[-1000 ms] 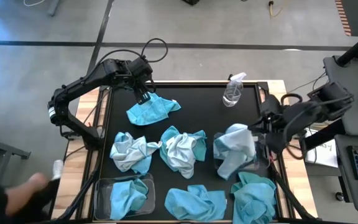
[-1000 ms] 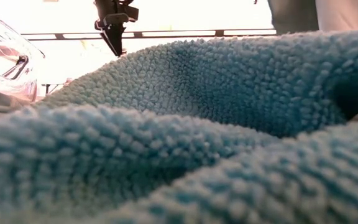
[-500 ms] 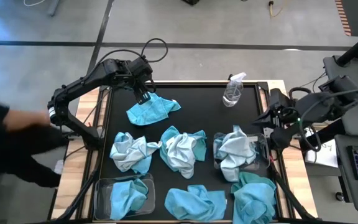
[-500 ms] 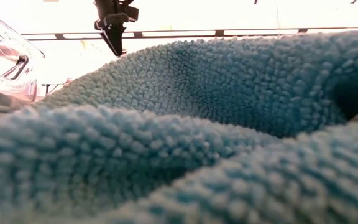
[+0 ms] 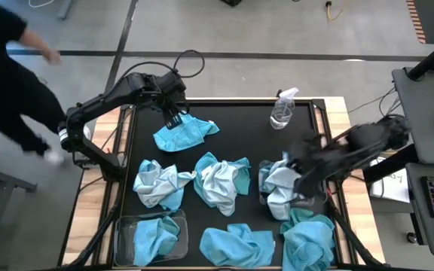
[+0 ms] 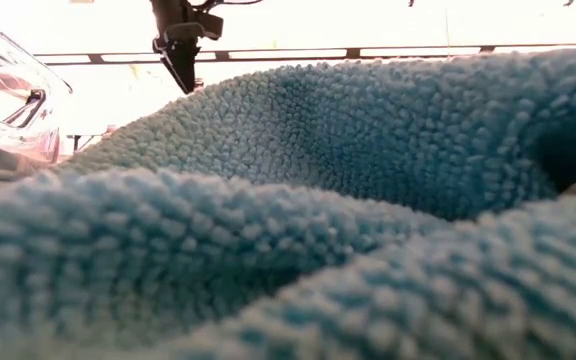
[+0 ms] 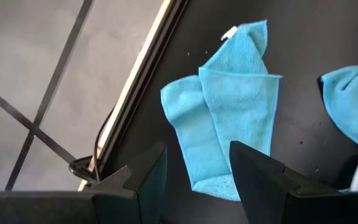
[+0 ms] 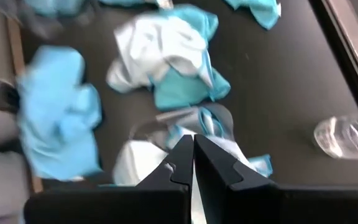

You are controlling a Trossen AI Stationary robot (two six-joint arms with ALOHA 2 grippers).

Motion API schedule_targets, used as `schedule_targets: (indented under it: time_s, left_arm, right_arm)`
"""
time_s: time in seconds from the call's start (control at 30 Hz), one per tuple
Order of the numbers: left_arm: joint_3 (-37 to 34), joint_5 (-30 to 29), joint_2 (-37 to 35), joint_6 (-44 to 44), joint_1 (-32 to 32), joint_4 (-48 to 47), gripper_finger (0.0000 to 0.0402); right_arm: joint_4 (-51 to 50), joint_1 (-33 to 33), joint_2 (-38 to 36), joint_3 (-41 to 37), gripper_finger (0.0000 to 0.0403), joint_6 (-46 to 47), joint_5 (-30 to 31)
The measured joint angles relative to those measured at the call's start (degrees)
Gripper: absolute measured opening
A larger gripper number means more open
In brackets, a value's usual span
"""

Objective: Sort microfiber towel by color & place in baskets
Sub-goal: Put the blue microfiber towel into the left transparent bin

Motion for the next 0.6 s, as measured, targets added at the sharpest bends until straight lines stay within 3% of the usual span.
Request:
schedule_targets:
  time_s: [0.17, 0.27, 0.47, 0.53, 0.6]
  left_arm:
    - [-3.2, -4.6, 0.2, -4.9, 0.0, 1.3, 0.016]
    - [-5.4, -14.7, 0.3, -7.4, 0.0, 0.3, 0.016]
    - [-7.9, -42.8, 0.3, -16.0, 0.0, -7.3, 0.016]
    - [-8.2, -48.5, 0.3, -19.4, 0.0, -9.8, 0.016]
    - [-8.2, -50.0, 0.3, -22.4, 0.0, -11.6, 0.016]
  right_arm:
    - [0.0, 0.0, 2.6, -6.1, 0.0009, -2.5, 0.0]
    - [0.0, 0.0, 3.0, -7.9, 0.0009, -3.3, 0.0]
    - [0.0, 0.0, 2.4, -8.9, 0.0009, -0.3, 0.0]
    - [0.1, 0.0, 2.1, -8.9, 0.0009, 0.8, 0.0]
    - [0.1, 0.0, 2.0, -8.9, 0.0009, 1.8, 0.3]
